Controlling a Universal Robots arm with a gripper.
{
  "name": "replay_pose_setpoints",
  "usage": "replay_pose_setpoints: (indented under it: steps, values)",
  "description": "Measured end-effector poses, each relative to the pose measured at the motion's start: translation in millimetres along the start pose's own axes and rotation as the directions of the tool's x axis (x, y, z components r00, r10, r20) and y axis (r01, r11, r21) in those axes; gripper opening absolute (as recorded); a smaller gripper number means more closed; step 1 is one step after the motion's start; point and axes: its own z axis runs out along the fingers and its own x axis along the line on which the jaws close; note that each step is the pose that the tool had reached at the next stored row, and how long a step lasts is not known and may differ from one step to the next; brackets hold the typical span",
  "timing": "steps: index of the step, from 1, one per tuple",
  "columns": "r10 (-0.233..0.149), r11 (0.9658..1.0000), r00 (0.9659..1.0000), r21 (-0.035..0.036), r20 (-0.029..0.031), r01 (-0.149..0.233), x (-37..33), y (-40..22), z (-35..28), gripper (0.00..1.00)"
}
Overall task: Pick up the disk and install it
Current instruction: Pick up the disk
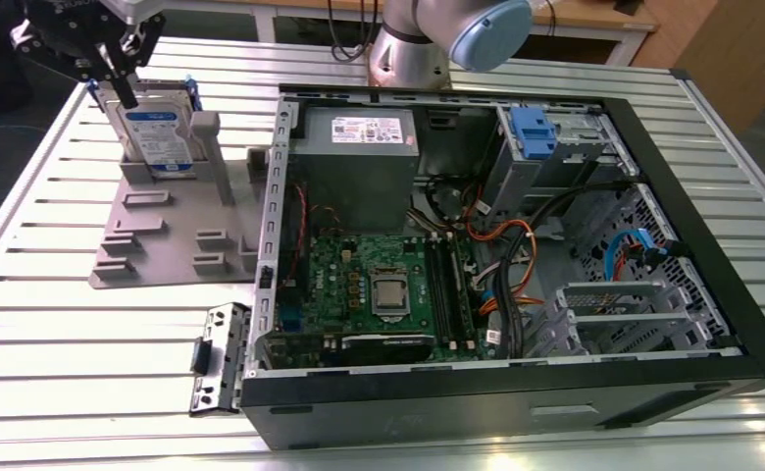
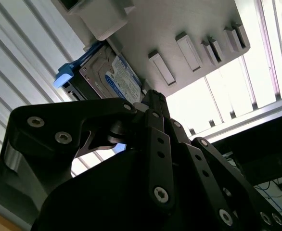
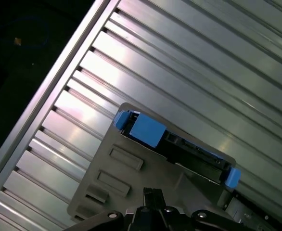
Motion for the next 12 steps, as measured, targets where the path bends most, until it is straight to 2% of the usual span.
replay_pose_setpoints:
  steps: [12]
  values:
    - [-0.073, 0.9973, 0.9973, -0.0020, -0.0012, 0.073, 0.0, 0.0, 0.0, 0.10]
